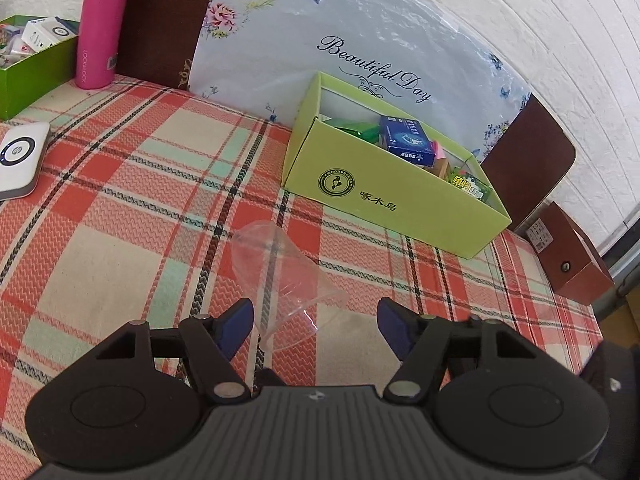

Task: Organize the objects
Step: 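Grasp the clear plastic cup with the right tool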

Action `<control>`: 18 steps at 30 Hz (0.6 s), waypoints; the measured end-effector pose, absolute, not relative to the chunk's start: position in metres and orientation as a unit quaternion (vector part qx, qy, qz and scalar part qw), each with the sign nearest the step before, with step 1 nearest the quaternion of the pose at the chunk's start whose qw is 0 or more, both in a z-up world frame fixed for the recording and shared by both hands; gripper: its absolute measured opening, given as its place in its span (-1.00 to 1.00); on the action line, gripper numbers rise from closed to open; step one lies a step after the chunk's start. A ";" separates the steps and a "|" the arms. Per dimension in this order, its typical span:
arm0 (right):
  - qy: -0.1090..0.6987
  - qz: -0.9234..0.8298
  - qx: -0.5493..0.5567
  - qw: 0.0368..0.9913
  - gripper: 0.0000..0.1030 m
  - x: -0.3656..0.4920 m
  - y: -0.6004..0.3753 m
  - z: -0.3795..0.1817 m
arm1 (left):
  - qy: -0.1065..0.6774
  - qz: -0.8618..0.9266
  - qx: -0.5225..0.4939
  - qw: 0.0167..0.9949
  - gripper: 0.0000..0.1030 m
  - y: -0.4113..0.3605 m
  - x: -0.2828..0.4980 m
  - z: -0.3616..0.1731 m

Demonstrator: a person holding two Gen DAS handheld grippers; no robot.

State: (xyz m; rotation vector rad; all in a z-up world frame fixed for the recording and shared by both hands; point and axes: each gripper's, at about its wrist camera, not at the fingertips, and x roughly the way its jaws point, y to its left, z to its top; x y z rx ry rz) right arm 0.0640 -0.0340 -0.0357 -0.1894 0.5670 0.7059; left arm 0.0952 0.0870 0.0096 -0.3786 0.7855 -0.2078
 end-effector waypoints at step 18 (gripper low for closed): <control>0.281 0.338 -0.086 0.894 0.29 0.076 -0.023 -0.049 | 0.406 -0.072 -0.230 0.882 0.40 0.100 0.134 -0.007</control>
